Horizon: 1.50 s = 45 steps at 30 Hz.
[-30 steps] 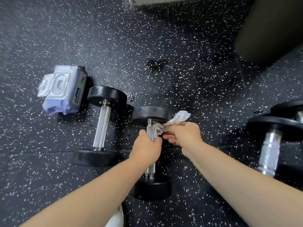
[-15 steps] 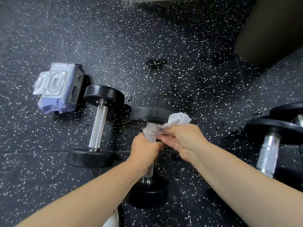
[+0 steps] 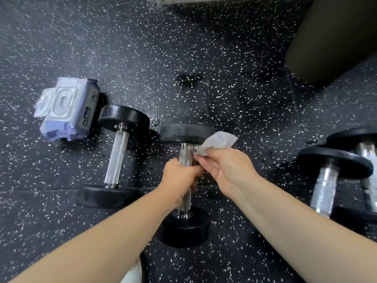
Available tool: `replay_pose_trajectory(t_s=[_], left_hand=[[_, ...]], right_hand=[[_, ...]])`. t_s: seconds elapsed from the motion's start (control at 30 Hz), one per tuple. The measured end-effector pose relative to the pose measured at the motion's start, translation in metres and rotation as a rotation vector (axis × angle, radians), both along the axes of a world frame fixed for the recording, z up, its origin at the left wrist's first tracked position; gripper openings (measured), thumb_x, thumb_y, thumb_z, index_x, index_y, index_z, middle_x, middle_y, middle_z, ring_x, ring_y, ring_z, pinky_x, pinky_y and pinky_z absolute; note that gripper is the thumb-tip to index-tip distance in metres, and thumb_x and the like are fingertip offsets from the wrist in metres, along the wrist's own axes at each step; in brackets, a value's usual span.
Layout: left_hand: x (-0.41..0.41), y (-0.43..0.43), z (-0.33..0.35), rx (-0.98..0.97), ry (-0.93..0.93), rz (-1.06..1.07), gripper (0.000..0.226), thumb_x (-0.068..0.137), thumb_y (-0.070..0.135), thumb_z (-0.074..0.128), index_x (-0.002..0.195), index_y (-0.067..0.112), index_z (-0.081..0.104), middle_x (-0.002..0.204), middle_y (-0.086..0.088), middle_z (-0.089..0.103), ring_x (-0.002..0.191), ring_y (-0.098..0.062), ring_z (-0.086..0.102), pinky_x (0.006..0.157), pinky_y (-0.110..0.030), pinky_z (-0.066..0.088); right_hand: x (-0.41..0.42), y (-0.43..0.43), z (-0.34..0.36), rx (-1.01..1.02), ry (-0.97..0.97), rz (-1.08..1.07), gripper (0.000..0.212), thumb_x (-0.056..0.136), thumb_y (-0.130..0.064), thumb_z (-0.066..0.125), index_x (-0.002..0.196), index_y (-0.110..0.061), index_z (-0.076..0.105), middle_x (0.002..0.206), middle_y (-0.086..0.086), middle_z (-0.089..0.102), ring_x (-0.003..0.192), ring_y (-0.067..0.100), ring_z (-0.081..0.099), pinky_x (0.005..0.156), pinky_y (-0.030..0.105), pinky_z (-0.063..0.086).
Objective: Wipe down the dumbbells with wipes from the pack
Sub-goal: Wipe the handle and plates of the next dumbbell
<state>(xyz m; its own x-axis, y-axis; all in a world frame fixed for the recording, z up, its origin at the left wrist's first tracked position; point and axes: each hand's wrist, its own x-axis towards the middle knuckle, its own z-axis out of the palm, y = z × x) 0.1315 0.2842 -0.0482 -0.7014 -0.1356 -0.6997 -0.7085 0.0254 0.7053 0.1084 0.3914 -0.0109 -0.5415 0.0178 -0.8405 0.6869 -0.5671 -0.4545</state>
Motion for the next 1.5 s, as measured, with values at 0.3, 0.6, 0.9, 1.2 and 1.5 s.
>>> replay_pose_trajectory(t_s=[0.3, 0.6, 0.9, 1.2, 1.5], left_hand=[[-0.001, -0.007, 0.0, 0.124, -0.046, -0.044, 0.027, 0.073, -0.013, 0.059, 0.072, 0.009, 0.044, 0.047, 0.001, 0.042, 0.038, -0.014, 0.033, 0.043, -0.025, 0.034], [-0.022, -0.014, -0.014, 0.132, -0.22, -0.045, 0.026, 0.075, -0.006, 0.057, 0.062, 0.012, 0.044, 0.043, 0.002, 0.038, 0.035, -0.01, 0.032, 0.041, -0.022, 0.034], [-0.015, 0.007, 0.003, -0.739, -0.053, -0.406, 0.032, 0.095, 0.027, 0.047, 0.118, 0.008, 0.036, 0.114, -0.01, 0.056, 0.106, -0.032, 0.055, 0.076, -0.036, 0.037], [-0.009, 0.01, -0.005, -0.347, -0.05, -0.12, 0.021, 0.079, 0.025, 0.057, 0.083, 0.005, 0.06, 0.073, -0.009, 0.058, 0.063, -0.024, 0.055, 0.067, -0.042, 0.054], [0.004, 0.041, 0.007, 0.05, -0.061, -0.023, 0.018, 0.075, 0.0, 0.06, 0.065, 0.008, 0.048, 0.048, -0.004, 0.04, 0.04, -0.016, 0.035, 0.044, -0.024, 0.034]], right_hand=[[-0.028, 0.005, -0.033, 0.119, -0.054, 0.003, 0.028, 0.088, 0.013, 0.038, 0.082, -0.002, 0.061, 0.072, 0.009, 0.069, 0.064, 0.018, 0.067, 0.068, 0.027, 0.059], [-0.017, 0.021, -0.037, 0.108, 0.035, 0.011, 0.044, 0.086, 0.014, 0.052, 0.129, 0.008, 0.049, 0.108, 0.024, 0.068, 0.09, 0.026, 0.071, 0.071, 0.027, 0.061], [0.002, 0.02, -0.031, 0.234, 0.032, 0.235, 0.008, 0.086, 0.003, 0.06, 0.093, 0.001, 0.061, 0.085, 0.019, 0.072, 0.068, 0.021, 0.069, 0.059, 0.022, 0.058], [-0.001, 0.024, -0.028, 0.013, -0.056, 0.129, 0.017, 0.088, 0.008, 0.057, 0.104, 0.009, 0.062, 0.098, 0.023, 0.072, 0.076, 0.023, 0.071, 0.06, 0.021, 0.059], [-0.016, 0.031, -0.04, 0.131, -0.202, -0.02, 0.029, 0.087, 0.014, 0.04, 0.072, 0.001, 0.061, 0.064, 0.012, 0.063, 0.064, 0.023, 0.057, 0.063, 0.032, 0.053]])
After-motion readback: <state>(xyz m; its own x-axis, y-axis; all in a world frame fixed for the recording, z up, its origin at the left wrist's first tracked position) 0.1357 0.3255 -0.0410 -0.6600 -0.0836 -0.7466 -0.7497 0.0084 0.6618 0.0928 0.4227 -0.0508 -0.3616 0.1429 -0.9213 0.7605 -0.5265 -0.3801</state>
